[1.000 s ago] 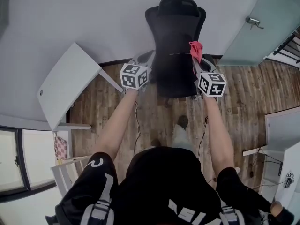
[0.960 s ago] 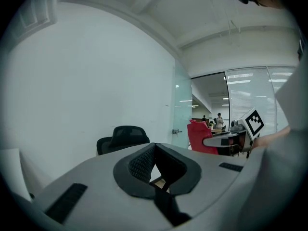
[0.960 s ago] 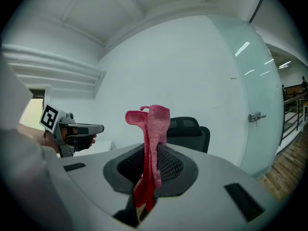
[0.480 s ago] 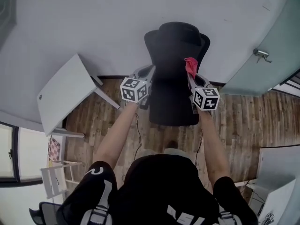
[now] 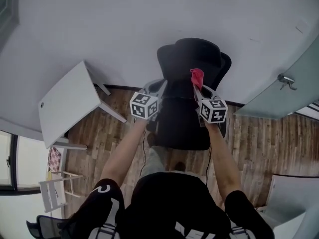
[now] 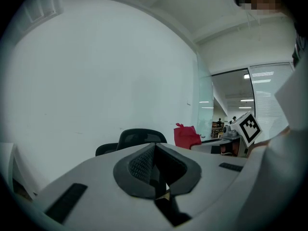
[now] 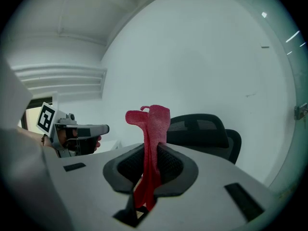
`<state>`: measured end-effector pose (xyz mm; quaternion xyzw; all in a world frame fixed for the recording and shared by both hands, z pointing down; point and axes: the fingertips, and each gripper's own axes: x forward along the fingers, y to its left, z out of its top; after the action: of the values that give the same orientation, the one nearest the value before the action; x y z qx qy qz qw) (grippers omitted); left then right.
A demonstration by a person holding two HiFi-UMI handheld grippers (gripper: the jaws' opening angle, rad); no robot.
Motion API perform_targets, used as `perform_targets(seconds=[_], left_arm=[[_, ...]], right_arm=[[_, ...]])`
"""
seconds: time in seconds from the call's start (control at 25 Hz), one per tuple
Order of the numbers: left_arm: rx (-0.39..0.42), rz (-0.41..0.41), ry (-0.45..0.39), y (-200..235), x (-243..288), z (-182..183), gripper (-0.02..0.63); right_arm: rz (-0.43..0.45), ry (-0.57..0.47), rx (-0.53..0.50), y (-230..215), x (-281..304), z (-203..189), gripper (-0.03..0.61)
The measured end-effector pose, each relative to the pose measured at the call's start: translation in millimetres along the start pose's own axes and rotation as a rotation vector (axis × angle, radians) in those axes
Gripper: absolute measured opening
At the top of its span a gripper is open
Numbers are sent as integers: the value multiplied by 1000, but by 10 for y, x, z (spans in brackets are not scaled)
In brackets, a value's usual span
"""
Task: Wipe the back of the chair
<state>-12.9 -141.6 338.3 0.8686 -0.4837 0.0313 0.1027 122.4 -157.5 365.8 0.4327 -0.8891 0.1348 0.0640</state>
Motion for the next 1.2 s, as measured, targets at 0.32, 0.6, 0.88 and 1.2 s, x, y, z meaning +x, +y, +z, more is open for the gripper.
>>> perform_targets(seconds=[0.32, 0.6, 0.88, 1.2], left_arm=[[-17, -89, 8, 854, 634, 80, 25], [-33, -206, 35, 1408, 1079, 120, 24], [-52, -266, 58, 1796, 1398, 63, 24], [-77, -269, 87, 1925, 1623, -18, 23]], right_arm=[[-57, 14, 14, -185, 1030, 154, 64], [-116, 26, 25, -236, 1835, 263, 64], [-146, 66, 36, -349, 2449, 169, 64], [-144, 91, 58, -561, 2741, 67, 64]])
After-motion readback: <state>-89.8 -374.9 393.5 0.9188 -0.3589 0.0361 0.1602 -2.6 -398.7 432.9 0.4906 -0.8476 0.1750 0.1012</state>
